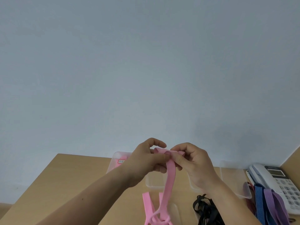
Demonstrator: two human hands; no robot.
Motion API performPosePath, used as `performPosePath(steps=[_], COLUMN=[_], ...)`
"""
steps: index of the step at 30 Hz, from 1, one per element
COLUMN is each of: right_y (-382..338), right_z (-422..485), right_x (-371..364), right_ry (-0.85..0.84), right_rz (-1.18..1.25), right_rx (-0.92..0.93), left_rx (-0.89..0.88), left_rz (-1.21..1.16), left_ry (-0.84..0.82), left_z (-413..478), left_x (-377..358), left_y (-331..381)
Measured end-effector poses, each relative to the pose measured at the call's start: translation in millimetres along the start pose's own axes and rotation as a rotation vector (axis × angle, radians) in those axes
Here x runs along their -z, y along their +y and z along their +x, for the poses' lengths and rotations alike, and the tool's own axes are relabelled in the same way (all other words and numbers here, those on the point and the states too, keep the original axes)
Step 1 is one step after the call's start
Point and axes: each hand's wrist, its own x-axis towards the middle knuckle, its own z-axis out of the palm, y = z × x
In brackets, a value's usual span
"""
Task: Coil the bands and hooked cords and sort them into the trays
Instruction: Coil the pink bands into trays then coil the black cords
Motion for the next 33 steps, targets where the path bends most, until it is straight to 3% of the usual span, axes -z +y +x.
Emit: performPosePath(steps=[5, 15, 25, 33], right_y=[5, 2, -2, -4], right_z=[-3, -6, -8, -9], right_x=[-2, -1, -2, -2], right_ry=[0.001, 0.02, -0.056, -0.017], right_rz=[-0.056, -0.282, 0.121, 0.041], right_rx=[0.023, 0.129, -0.101, -0.079], left_rx=[0.109, 0.145, 0.024, -0.006], left_rz=[0.097, -0.075, -0.097, -0.002], left_ry=[-0.043, -0.11, -0.039, 0.007], left_z=[0, 0, -2, 0], left_x=[6, 7, 5, 3], left_y=[1, -1, -4, -10])
